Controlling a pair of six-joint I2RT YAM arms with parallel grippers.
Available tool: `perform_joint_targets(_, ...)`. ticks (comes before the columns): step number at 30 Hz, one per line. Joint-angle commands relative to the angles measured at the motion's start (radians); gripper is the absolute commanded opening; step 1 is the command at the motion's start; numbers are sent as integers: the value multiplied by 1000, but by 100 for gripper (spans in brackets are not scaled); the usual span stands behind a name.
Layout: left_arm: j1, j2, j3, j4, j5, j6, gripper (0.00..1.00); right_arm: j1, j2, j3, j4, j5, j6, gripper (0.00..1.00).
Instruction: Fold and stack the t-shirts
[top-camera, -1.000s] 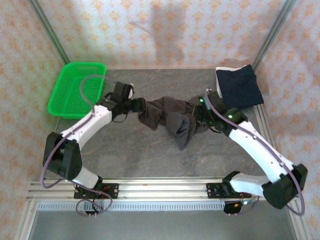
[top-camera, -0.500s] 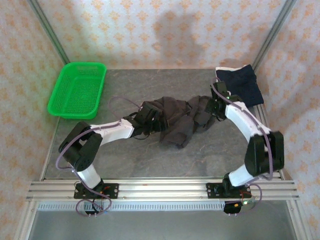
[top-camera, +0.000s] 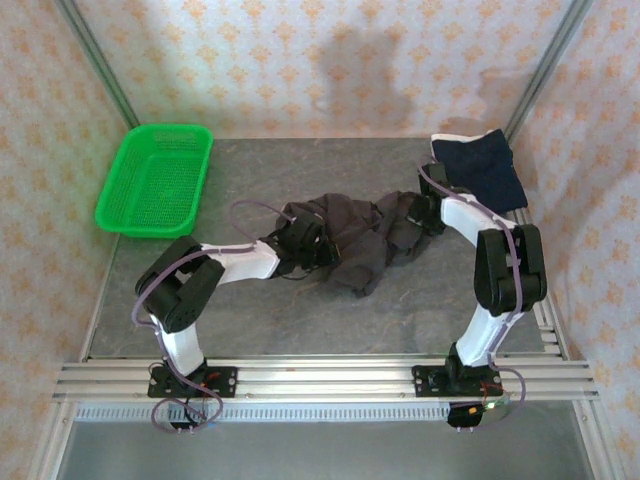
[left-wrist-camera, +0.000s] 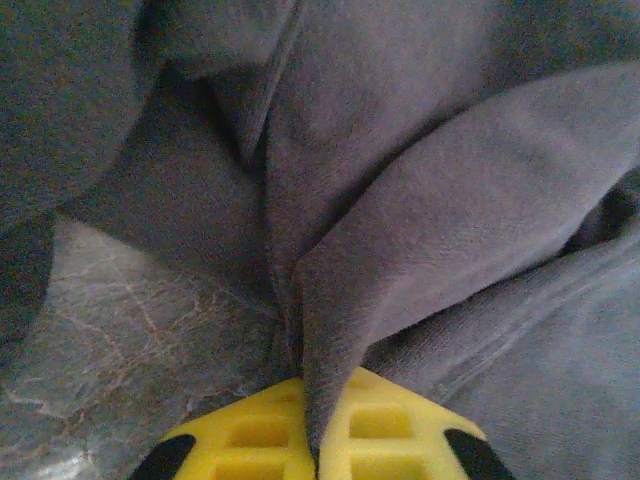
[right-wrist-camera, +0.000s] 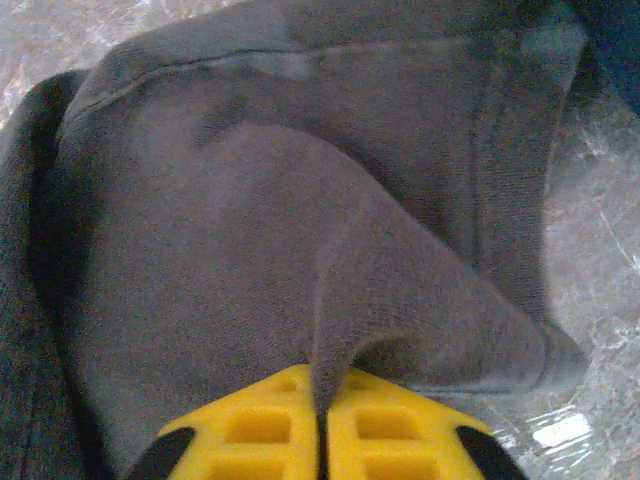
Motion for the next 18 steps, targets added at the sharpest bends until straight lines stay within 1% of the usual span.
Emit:
perform_joint_targets(1, 108, -194, -15, -40, 17, 27, 0, -6, -113, -16, -26, 2, 11, 0)
perform_joint_targets(3, 191, -327, 6, -173, 0, 86, 0, -4, -209, -26, -73, -7, -2, 0)
perform_joint_targets(6, 289, -515, 127, -455, -110, 227, 0, 7, -389, -34, -145, 17, -30, 0)
perform_joint_targets(9, 343, -611, 283, -645, -222, 344, 0, 11, -529, 2, -211, 33, -56, 0)
perform_joint_targets(11, 353, -611, 388, -720, -286, 421, 0, 13, -574, 53, -243, 33, -74, 0)
perform_joint_targets(13, 360, -576, 498, -779, -326, 471, 0, 16, -582, 112, -250, 38, -99, 0)
perform_joint_targets(16, 375, -506, 623, -791, -364, 529, 0, 16, -559, 182, -215, 80, -144, 0)
perform_joint_targets(18, 414, -433, 712, -770, -349, 558, 0, 15, -502, 251, -192, 96, -165, 0)
